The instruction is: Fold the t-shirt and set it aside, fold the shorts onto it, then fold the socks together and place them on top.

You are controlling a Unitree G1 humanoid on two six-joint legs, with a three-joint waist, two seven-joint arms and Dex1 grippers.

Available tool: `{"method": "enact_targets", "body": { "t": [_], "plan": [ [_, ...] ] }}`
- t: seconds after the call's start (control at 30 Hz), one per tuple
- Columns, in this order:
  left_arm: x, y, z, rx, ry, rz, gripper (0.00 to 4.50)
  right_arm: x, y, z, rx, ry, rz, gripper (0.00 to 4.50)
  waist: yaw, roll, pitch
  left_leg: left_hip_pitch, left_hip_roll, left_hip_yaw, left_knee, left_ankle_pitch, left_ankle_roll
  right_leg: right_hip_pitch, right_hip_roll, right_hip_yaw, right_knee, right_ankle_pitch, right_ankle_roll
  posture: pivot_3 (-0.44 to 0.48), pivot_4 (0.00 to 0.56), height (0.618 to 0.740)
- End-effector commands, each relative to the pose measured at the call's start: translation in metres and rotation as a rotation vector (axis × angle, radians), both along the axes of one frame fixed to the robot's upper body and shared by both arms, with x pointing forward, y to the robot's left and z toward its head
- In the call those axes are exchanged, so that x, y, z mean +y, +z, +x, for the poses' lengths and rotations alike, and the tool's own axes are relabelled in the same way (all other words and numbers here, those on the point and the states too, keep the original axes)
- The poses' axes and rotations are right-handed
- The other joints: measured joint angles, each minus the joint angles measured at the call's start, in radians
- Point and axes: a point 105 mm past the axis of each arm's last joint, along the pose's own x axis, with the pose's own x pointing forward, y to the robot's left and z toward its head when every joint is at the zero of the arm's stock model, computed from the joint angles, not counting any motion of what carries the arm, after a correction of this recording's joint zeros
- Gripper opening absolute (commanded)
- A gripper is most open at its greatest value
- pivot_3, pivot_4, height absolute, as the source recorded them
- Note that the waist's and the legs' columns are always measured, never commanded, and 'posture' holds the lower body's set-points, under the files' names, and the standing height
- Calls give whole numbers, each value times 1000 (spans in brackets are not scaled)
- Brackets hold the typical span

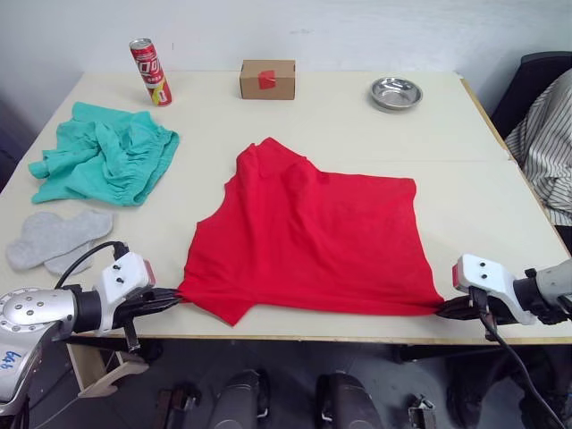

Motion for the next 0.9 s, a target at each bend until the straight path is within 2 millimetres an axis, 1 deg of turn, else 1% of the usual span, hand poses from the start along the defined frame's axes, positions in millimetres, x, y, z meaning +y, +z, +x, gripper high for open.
{"method": "enact_targets", "body": {
  "t": [0.03, 0.07, 0.1, 0.13, 0.2, 0.3, 0.47, 0.57, 0.7, 0.8, 0.83, 0.9],
  "plan": [
    [0, 14, -4, 34, -18, -13, 9, 4, 21, 5, -25, -24, 66, 0, 1, 0, 0, 0, 2, 0, -2, 0, 1, 1, 3, -1, -2, 0, 0, 0, 150, 740],
    [2, 12, -10, 112, -22, -18, 9, 6, 27, 1, 22, -27, 90, 0, 0, 0, 0, 0, 3, -1, -4, 0, 0, 1, 4, -3, -3, 0, 0, 0, 150, 740],
    [4, 10, -17, 180, -45, -3, 9, 7, 31, 2, 29, -20, 104, 0, -2, 0, 0, -1, 3, -1, -5, 0, 0, 1, 5, -4, -4, 0, 0, 0, 150, 740],
    [7, 9, -19, 207, -63, 18, 9, 7, 34, 4, 17, -27, 111, 0, -4, 0, 0, -1, 4, -1, -6, 0, 0, 1, 7, -4, -4, 0, 0, 0, 150, 740],
    [11, 12, -12, 181, -59, 34, 9, 5, 35, 10, -25, -34, 102, 0, -5, 0, 0, -1, 6, -1, -6, 0, 0, 2, 9, -4, -6, 0, 0, 0, 150, 740],
    [15, 19, 0, 142, -62, 38, 9, 1, 32, 12, -44, -26, 83, 0, -2, -1, 0, 0, 6, -1, -5, 0, 0, 1, 9, -5, -3, 0, 0, 0, 150, 740],
    [17, 24, 11, 133, -91, 44, 9, -3, 17, 10, -59, -34, 103, 0, 1, -1, 0, 0, 6, -1, -4, 1, -2, 2, 8, -4, -2, 5, 0, 0, 150, 740],
    [14, 26, 18, 127, -107, 35, 9, -1, 18, 10, -70, -58, 164, 0, 1, -1, 0, 0, 6, -1, -4, 2, -2, 1, 8, -4, -2, 6, 0, 0, 150, 740],
    [7, 30, 32, 119, -128, -1, 9, -1, 18, 7, -53, -82, 202, 0, 0, -1, 0, 0, 6, -1, -4, 2, -2, 1, 8, -4, -1, 7, 0, 0, 150, 740],
    [4, 29, 41, 125, -153, 2, 9, 0, 19, 10, -48, -119, 267, 0, 0, -1, 0, 0, 6, -1, -4, 3, -2, 1, 8, -4, -1, 7, 0, 0, 150, 740],
    [3, 29, 44, 128, -160, 4, 9, 0, 20, 13, -49, -130, 279, 0, 0, -1, 0, 0, 6, -1, -4, 6, 1, 1, 9, -4, -1, 7, 0, 0, 150, 740],
    [2, 30, 52, 125, -163, 1, 9, 0, 22, 17, -55, -150, 297, 0, 0, -1, 0, 0, 6, 0, -4, 6, 2, 1, 9, -4, -1, 7, 0, 0, 150, 740]
  ]
}}
